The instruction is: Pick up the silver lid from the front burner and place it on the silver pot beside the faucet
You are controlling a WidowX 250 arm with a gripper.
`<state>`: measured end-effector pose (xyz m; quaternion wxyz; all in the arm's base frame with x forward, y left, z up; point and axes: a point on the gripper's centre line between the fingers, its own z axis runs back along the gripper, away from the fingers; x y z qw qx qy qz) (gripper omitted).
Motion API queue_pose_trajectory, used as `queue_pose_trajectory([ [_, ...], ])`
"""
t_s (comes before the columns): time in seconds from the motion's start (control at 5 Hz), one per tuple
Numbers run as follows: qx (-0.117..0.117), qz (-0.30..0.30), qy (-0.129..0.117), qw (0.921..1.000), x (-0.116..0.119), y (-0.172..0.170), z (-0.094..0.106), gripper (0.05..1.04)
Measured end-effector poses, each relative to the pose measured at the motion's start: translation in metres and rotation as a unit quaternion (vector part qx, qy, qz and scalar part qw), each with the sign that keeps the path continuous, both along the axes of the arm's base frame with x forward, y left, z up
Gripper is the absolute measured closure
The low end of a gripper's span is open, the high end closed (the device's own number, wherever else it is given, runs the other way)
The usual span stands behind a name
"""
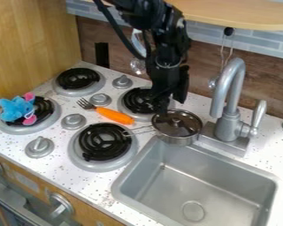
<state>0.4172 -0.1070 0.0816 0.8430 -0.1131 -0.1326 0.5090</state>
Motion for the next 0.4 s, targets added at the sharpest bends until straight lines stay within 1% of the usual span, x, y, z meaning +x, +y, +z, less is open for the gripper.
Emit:
queue_pose_trajectory([
  [0.2, -0.004, 0.01, -0.023, 0.9997, -0.018, 0.014, 0.017, 0.094],
  [0.4, 0.01, 0.032, -0.042, 0.9986, -0.048, 0.038, 0.027, 0.094],
])
